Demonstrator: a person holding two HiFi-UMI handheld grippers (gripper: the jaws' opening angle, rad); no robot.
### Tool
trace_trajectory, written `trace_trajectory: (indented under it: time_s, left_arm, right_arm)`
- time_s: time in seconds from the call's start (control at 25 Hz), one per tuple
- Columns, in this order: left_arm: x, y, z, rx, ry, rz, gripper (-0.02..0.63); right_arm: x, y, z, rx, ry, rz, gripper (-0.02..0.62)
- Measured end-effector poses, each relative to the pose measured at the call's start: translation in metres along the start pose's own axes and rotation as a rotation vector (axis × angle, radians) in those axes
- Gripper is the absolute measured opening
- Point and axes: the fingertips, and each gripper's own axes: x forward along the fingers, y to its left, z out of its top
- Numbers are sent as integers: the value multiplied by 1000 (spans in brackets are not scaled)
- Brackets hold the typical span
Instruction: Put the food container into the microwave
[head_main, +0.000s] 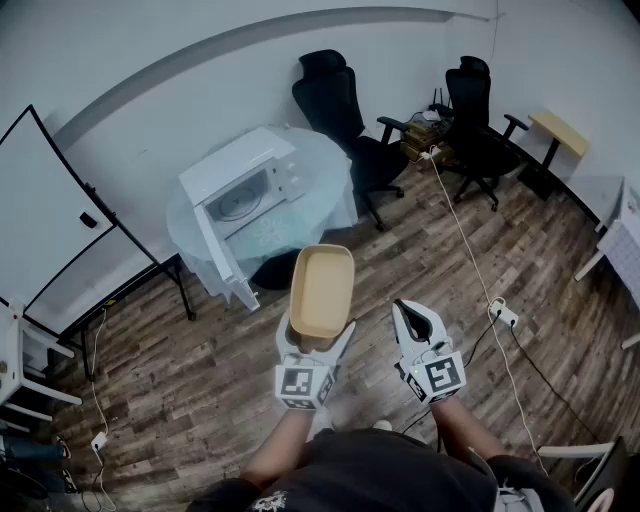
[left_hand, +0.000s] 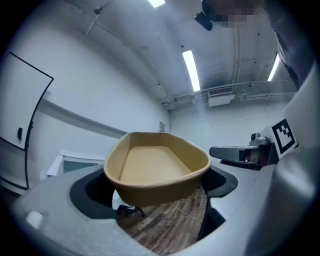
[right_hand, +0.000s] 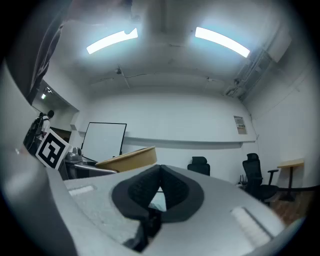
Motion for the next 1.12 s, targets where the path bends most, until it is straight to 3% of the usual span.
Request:
trace_trajectory:
  time_s: [0.32, 0.6, 1.12]
  left_arm:
    - [-13, -23, 10, 17, -7, 13, 525]
    - [-24, -41, 6, 19, 5, 63, 525]
    - [-26, -23, -15, -2, 48, 155, 525]
  right_arm:
    - [-20, -1, 6, 7, -19, 32, 0]
    - [-43, -1, 13, 33, -69, 110, 2]
    - [-34, -13, -17, 98, -27, 136, 2]
